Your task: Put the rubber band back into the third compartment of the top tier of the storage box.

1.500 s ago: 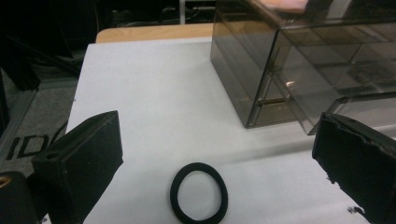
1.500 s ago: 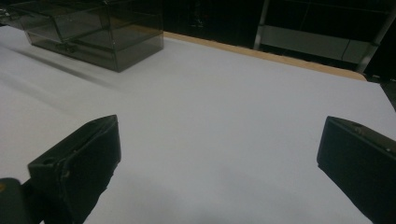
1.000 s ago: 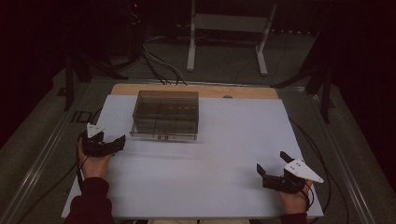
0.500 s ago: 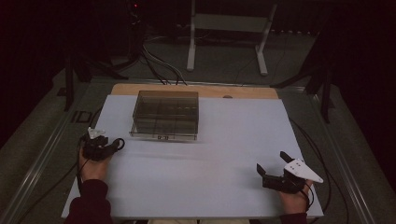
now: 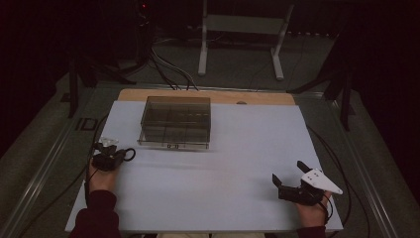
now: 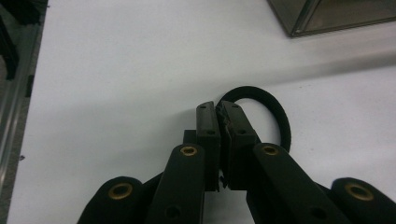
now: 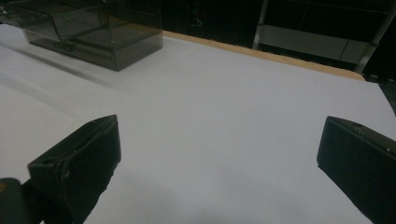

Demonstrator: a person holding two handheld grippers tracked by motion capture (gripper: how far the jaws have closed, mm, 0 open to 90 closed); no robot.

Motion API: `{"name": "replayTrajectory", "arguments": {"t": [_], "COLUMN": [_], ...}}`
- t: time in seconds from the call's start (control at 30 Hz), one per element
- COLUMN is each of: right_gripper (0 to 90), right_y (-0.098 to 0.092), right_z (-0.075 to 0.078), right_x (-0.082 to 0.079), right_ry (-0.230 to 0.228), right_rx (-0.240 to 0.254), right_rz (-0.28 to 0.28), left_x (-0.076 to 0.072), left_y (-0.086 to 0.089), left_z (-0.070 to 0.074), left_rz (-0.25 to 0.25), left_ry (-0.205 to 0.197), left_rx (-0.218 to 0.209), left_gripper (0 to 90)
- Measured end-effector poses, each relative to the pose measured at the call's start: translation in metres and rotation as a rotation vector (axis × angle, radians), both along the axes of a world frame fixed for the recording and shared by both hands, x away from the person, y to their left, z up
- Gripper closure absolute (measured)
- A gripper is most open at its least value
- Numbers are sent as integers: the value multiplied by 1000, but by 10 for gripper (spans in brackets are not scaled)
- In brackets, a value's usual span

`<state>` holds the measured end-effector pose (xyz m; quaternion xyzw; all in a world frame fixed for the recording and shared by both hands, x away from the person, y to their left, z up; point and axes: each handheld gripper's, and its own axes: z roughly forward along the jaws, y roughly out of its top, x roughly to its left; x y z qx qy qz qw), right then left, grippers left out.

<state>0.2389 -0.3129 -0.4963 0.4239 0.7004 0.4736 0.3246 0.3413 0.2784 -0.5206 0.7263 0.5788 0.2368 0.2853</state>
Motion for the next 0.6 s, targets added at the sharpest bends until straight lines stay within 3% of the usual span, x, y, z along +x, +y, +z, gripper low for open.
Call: {"name": "replayTrajectory", "arguments": {"t": [0.6], "right_gripper": [2], "right_y": [0], "right_z": [0], "right_x": [0], "right_ry": [2], "right_rx": [-4], "right_rz": [-2], "left_x": [-6], "left_y": [-4], "left_z": [34], "left_rz": [-4], "left_ry": [-102], "left_rx": [-57], "left_gripper": [888]}}
